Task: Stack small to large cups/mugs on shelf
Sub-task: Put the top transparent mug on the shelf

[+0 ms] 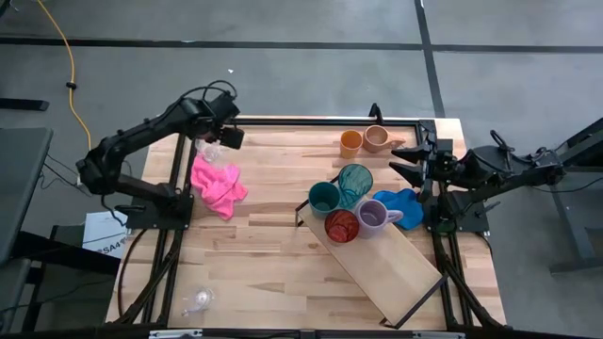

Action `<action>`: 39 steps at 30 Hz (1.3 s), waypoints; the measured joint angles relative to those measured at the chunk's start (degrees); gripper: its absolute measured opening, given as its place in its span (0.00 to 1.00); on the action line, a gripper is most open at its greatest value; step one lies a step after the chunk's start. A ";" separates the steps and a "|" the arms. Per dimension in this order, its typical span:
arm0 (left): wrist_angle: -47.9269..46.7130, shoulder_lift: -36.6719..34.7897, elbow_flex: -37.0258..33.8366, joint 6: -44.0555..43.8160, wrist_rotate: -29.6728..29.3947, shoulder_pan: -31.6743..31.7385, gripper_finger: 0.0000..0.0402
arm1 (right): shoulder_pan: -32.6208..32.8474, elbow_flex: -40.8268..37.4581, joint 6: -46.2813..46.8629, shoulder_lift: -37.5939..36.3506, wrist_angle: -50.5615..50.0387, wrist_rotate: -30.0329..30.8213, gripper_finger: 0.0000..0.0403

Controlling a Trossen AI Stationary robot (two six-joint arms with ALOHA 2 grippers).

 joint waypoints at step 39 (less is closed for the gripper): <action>14.35 10.52 -13.43 -9.29 -4.35 2.61 0.43 | 0.02 0.00 -0.07 -0.01 -0.11 -0.61 0.44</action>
